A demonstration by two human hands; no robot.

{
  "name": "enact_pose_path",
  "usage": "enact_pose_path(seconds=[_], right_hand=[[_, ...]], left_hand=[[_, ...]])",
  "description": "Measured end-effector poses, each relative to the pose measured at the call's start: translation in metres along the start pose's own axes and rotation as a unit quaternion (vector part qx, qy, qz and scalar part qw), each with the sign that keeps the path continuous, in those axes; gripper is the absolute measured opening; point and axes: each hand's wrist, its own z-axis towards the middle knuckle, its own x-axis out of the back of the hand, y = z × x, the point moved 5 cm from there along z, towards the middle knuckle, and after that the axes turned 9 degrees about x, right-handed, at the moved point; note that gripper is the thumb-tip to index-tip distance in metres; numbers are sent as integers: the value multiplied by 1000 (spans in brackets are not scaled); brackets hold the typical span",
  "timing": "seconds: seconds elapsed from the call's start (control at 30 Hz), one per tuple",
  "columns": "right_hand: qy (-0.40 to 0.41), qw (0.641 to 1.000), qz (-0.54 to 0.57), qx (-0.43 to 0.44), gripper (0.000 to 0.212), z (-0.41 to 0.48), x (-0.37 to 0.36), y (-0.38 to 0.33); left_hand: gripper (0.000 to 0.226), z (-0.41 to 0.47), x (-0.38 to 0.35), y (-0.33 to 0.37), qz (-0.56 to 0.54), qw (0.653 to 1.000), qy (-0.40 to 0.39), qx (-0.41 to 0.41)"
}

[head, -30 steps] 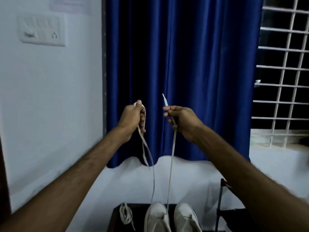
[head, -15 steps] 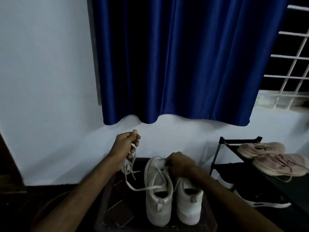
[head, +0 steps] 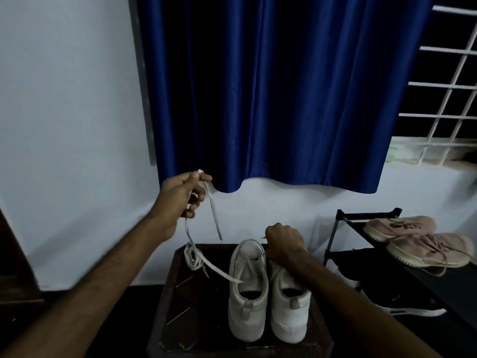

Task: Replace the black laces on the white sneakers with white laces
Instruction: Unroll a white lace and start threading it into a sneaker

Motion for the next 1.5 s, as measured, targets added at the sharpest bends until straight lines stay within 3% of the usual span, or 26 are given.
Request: enact_pose_path(seconds=[0.13, 0.23, 0.3, 0.43, 0.5, 0.6, 0.67, 0.83, 1.1, 1.3, 1.4, 1.5], right_hand=[[8, 1000, 11, 6, 28, -4, 12, 3], [96, 976, 194, -27, 17, 1, 38, 15], [169, 903, 394, -26, 16, 5, 71, 20], [192, 680, 707, -16, 22, 7, 161, 14], [183, 636, 750, 10, 25, 7, 209, 11], [188, 604, 773, 47, 28, 3, 265, 8], [194, 605, 769, 68, 24, -1, 294, 4], [223, 658, 714, 87, 24, -17, 342, -3], [274, 640, 711, 101, 22, -34, 383, 0], [294, 661, 682, 106, 22, -34, 394, 8], [325, 740, 581, 94, 22, -32, 385, 21], [289, 874, 385, 71, 41, -13, 326, 32]], left_hand=[[28, -11, 14, 45, -37, 999, -1, -40], [30, -18, 14, 73, -52, 997, -25, -45], [33, -16, 11, 90, -49, 997, -36, -44], [28, -4, 1, 136, -51, 996, -51, -54], [23, 1, -5, 167, -41, 994, -65, -73], [23, 4, -15, 205, -28, 992, -70, -104], [27, 3, -21, 226, -16, 990, -62, -127], [32, -7, -29, 268, -5, 985, -38, -169], [25, -22, -32, 303, 21, 973, -45, -224], [22, -26, -34, 311, 41, 969, -49, -240], [25, -21, -26, 300, 61, 974, -20, -217], [27, -9, -15, 254, 56, 983, -7, -177]])
